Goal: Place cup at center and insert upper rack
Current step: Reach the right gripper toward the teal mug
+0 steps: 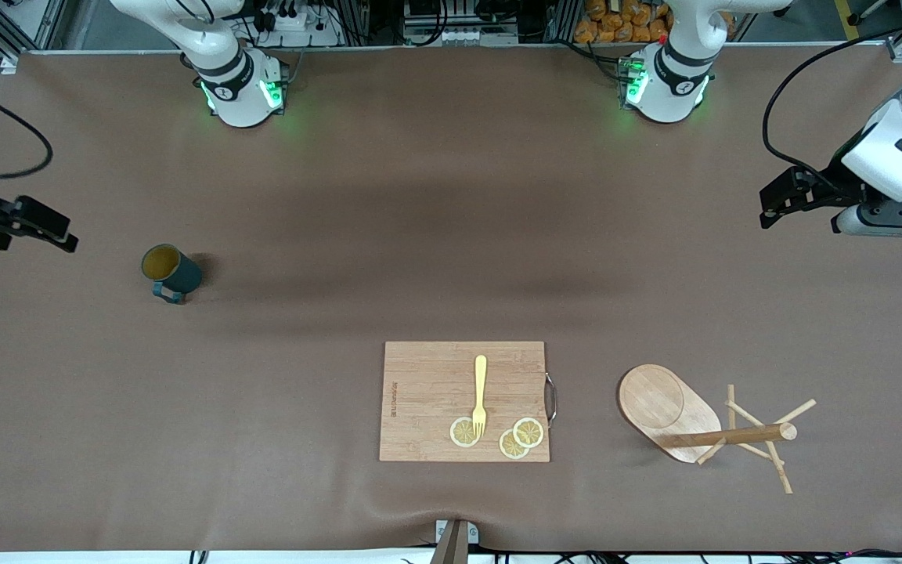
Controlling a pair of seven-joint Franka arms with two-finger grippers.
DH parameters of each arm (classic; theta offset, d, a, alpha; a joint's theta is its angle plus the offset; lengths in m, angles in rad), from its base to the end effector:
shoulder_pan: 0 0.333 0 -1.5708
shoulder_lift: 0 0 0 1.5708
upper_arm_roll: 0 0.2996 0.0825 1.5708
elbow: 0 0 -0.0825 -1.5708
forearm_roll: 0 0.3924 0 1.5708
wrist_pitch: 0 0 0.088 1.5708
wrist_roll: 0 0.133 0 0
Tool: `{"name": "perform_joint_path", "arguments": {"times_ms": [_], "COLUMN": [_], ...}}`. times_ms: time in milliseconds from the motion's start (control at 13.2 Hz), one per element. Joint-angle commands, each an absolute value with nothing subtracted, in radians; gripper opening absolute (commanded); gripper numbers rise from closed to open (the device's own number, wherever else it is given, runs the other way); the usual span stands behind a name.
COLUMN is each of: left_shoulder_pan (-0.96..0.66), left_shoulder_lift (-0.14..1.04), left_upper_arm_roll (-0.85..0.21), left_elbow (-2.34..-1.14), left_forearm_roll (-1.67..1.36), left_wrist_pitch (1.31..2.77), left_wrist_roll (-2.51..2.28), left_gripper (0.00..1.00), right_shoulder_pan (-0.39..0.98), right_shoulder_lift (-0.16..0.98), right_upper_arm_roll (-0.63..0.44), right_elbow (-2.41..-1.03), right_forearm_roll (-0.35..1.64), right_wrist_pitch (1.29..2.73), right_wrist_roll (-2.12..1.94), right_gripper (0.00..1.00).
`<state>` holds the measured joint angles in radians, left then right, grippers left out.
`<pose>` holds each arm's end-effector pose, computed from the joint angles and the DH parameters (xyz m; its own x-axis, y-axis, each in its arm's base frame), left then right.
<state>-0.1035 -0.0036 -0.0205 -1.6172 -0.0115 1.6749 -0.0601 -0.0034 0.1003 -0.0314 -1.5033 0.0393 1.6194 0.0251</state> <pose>0.5684 -0.0723 0.5712 0.9962 -0.0624 0.0605 -0.0635 -0.9979 0.0151 0.5969 -0.0149 0.5609 0.9980 -0.0615 0.0149 -0.0610 -0.9975 -0.0365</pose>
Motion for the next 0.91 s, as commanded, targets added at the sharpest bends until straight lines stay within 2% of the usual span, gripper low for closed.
{"name": "perform_joint_path", "arguments": {"times_ms": [0, 227, 379, 606, 834], "left_shoulder_pan": [-0.101, -0.101, -0.101, -0.101, -0.101], "left_shoulder_lift": [-0.002, -0.002, -0.003, -0.003, -0.002], "left_upper_arm_roll": [-0.025, -0.025, -0.025, -0.025, -0.025], "left_elbow": [-1.601, -1.601, -1.601, -1.601, -1.601], "left_forearm_roll": [0.006, 0.006, 0.006, 0.006, 0.006], "left_wrist_pitch": [1.66, 1.66, 1.66, 1.66, 1.66], "left_wrist_roll": [-0.051, -0.051, -0.052, -0.052, -0.051], "left_gripper": [1.0, 1.0, 1.0, 1.0, 1.0], "right_shoulder_pan": [-0.006, -0.014, 0.004, 0.017, 0.041], "right_shoulder_lift": [0.117, 0.167, 0.167, 0.161, 0.074], "right_upper_arm_roll": [-0.034, -0.034, -0.032, -0.029, -0.029], "right_elbow": [-1.471, -1.494, -1.589, -1.63, -1.84], "right_forearm_roll": [0.031, 0.034, 0.043, 0.044, 0.043], "right_wrist_pitch": [1.609, 1.598, 1.612, 1.623, 1.771], "right_wrist_roll": [0.005, 0.006, 0.053, 0.115, 0.109], "right_gripper": [1.0, 1.0, 1.0, 1.0, 1.0]}}
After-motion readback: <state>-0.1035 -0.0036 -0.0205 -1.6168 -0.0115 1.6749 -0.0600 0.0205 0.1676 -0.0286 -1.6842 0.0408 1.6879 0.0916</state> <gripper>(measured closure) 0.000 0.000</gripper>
